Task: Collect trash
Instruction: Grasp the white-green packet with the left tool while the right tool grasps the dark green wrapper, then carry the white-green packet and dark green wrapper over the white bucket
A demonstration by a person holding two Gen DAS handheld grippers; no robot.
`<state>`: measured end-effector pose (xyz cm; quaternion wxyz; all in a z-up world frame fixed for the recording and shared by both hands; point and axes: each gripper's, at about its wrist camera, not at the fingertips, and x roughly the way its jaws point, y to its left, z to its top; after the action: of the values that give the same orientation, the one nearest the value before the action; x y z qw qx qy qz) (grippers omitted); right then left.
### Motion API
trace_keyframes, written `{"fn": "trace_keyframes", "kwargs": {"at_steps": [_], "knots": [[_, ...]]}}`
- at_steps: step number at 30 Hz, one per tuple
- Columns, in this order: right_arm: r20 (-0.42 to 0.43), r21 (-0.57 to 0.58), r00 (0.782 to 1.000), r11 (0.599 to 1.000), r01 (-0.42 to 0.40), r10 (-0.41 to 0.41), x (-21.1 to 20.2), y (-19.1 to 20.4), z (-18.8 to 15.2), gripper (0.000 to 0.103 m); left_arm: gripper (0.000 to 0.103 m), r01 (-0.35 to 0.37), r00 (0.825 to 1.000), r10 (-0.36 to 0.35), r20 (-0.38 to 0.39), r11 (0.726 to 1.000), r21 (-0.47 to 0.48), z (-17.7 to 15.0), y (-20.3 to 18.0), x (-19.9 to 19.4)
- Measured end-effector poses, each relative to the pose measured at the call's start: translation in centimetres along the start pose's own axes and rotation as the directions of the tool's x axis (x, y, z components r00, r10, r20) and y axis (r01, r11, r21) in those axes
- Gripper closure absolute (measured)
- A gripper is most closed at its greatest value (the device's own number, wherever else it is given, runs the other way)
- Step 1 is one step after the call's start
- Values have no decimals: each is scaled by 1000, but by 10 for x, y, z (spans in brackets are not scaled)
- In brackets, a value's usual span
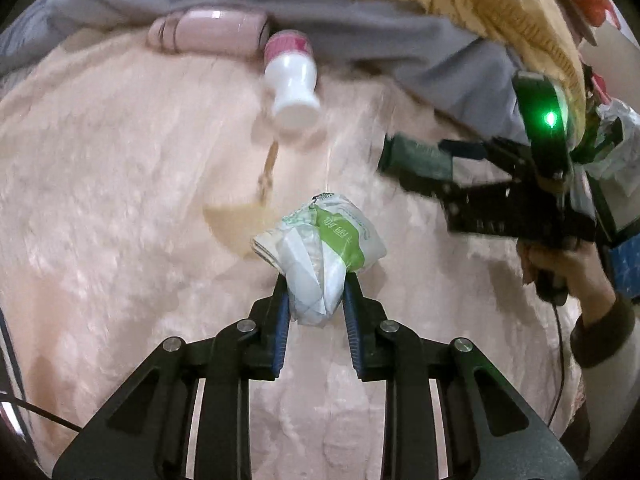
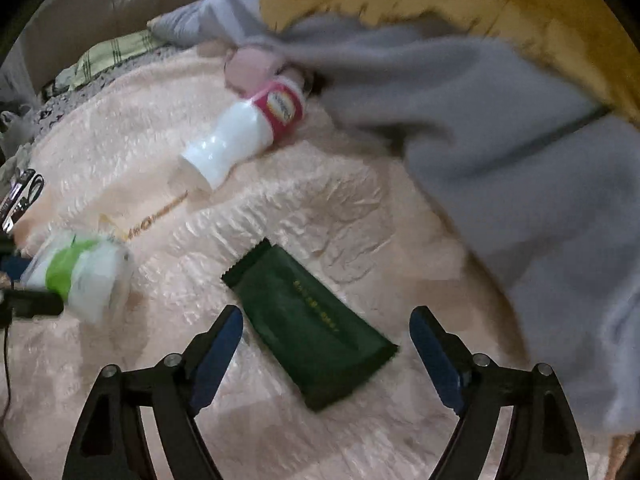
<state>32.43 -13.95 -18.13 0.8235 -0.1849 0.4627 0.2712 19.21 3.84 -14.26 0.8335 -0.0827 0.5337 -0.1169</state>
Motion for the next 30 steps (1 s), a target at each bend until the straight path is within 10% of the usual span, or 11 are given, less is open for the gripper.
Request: {"fn": "trace_keyframes", "kwargs": {"at_steps": [1,2,11,20,23,30], "knots": [[-8,4,1000,1000,-12,12,0,2,-3,54,79,-5,1000,5,-10,1000,4,-5,-1,1],[-11,11,1000,1000,-21,21,-2,4,-6,57,77,-15,1000,15,-15,1000,12,-9,-3,2],[-72,233,989,966,-110,130,-60,16,-67,57,37,-36,999,31,38,992,125,-21,-12,-11],[-13,155,999,987,-48,51,-47,33,-67,36,38,-89,995,98,-23,958,272,-12,-26,36],[-14,199,999,979,-35,38,-44,31,-77,57,65,-51,998,58,-23,974,219,-9,-24,34],[92,285,996,958,-36,10,-119,30,-115,66,73,26,1000,-27,9,989,149,-18,-46,0]]}}
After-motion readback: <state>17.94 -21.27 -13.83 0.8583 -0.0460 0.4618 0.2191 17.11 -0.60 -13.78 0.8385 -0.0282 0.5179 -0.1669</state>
